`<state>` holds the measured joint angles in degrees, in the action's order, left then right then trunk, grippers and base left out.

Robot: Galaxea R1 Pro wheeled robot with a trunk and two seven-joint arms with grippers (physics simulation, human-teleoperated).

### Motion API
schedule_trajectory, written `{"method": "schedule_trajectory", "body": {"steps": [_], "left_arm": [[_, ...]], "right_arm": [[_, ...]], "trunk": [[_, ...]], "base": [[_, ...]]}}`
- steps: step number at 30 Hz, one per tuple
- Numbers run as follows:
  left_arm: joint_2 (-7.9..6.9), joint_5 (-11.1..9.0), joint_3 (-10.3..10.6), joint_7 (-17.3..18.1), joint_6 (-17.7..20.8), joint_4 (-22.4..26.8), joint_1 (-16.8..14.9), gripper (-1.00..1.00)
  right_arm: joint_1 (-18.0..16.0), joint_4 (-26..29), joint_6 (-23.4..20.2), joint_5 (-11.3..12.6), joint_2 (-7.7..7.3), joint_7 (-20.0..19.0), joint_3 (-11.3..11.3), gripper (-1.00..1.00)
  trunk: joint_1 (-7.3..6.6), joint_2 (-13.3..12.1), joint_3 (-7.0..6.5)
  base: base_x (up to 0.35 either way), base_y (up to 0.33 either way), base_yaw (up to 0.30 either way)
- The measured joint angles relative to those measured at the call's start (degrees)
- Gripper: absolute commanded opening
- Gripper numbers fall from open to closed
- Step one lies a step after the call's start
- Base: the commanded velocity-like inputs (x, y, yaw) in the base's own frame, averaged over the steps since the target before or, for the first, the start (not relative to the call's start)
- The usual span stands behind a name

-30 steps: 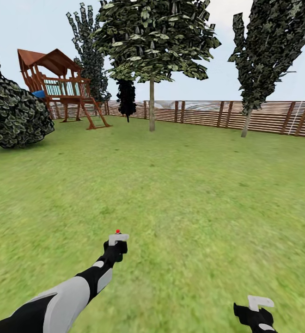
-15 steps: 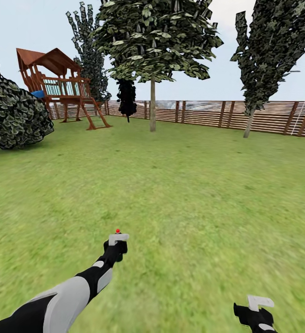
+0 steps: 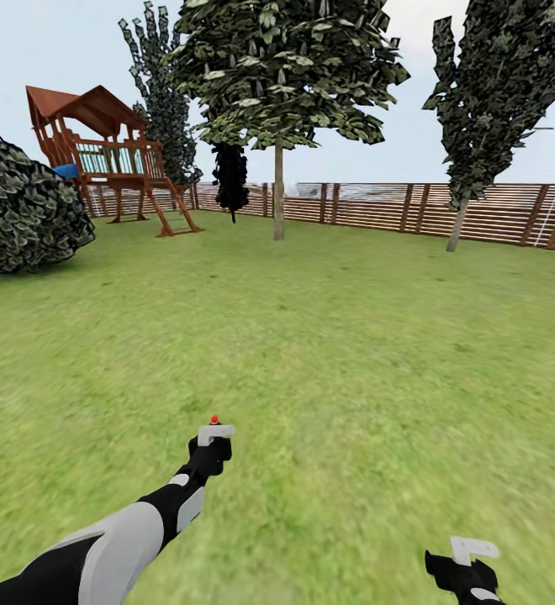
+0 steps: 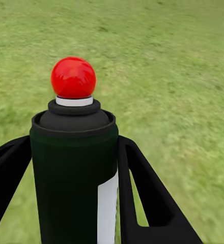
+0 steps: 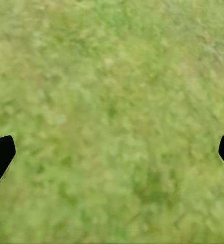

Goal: In the garden, pick up the pesticide atomizer on the floor and spray pesticide onto both trees until each tree trunk is fully covered.

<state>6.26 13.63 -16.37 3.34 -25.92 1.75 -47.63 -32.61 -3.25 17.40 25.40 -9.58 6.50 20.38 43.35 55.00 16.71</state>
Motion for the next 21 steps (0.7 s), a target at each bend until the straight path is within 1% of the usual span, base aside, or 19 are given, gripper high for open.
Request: {"method": "schedule_trajectory", "body": {"steps": [21], "left_arm": [[0.07, -0.01, -0.02, 0.00, -0.01, 0.00, 0.00, -1.00]], "right_arm": [[0.00, 0.00, 0.00, 0.00, 0.00, 0.00, -0.01, 1.00]], "trunk": [[0.00, 0.00, 0.00]], "base": [[0.350, 0.000, 0.000]]}}
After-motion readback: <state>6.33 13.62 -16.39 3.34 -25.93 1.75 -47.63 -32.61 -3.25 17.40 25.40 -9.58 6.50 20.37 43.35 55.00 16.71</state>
